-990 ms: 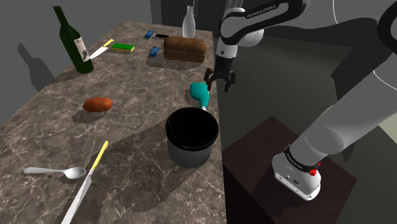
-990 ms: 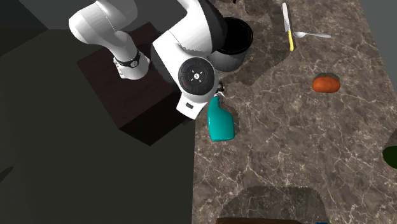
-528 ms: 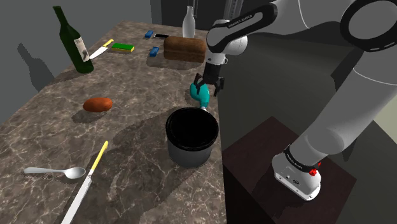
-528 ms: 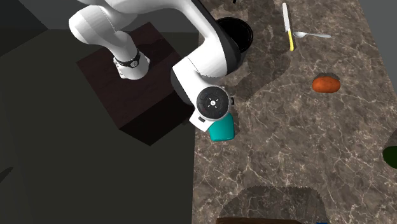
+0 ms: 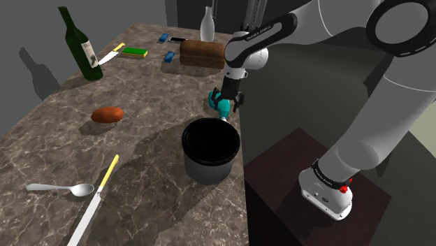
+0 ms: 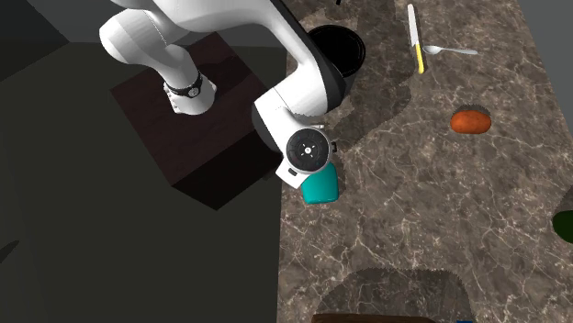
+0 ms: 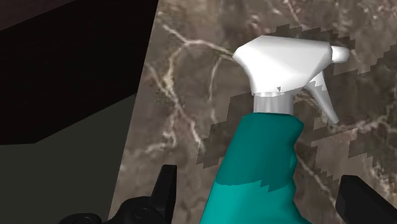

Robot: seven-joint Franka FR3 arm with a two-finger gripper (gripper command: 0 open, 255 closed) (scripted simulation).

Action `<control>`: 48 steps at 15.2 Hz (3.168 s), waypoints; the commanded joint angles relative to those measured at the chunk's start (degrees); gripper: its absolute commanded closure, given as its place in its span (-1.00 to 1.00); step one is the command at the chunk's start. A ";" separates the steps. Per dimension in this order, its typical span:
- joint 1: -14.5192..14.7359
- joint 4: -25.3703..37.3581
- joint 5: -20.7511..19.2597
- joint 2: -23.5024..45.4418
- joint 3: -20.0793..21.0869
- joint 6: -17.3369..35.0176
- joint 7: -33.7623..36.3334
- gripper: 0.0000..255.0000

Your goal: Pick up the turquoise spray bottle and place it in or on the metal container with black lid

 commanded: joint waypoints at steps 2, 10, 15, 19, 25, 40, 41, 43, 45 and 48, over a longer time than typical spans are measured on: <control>0.03 -0.06 0.03 0.03 0.03 0.13 0.01 -1.00; 0.03 -0.06 0.03 0.03 0.03 0.11 0.01 1.00; 0.03 -0.06 0.03 0.04 0.03 0.13 0.01 1.00; -0.08 0.71 -0.32 -1.99 -0.06 -2.57 0.88 1.00; -0.26 2.24 -0.80 -4.73 -0.19 -6.68 2.17 1.00; -0.68 7.98 -1.73 -9.85 -0.55 -17.16 5.27 1.00; -0.71 8.46 -1.78 -10.10 -0.58 -17.87 5.48 1.00; -0.76 9.46 -1.87 -10.57 -0.63 -19.28 5.88 1.00; -0.81 10.51 -1.96 -10.99 -0.68 -20.69 6.29 1.00; -0.88 12.17 -2.07 -11.54 -0.76 -22.82 6.90 1.00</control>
